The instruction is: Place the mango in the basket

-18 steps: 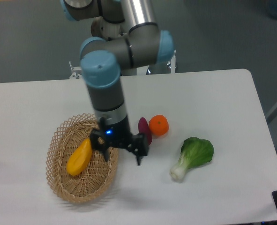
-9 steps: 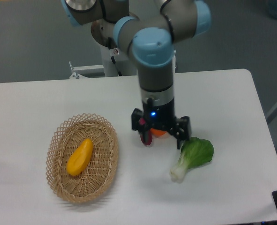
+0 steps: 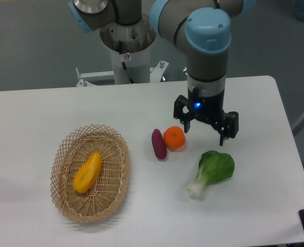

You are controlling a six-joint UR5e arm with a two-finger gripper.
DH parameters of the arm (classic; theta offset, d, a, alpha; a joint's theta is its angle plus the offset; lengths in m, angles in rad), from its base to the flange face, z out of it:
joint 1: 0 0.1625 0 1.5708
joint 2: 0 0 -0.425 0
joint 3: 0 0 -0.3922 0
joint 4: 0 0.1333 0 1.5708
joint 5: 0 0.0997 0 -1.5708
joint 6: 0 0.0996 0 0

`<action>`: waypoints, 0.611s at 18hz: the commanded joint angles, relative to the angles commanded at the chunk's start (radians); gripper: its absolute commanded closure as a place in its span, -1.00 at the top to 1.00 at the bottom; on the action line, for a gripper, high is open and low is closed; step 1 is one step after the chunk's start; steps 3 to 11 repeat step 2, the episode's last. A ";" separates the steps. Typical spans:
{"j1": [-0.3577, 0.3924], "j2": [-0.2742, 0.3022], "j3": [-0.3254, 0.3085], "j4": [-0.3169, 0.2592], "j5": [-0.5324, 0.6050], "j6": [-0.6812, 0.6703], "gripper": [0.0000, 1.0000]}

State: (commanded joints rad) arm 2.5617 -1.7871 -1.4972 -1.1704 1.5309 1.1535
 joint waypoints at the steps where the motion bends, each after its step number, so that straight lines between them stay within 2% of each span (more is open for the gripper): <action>1: 0.002 0.000 0.000 0.000 -0.002 0.000 1.00; 11: 0.011 0.000 -0.002 0.000 -0.011 0.000 1.00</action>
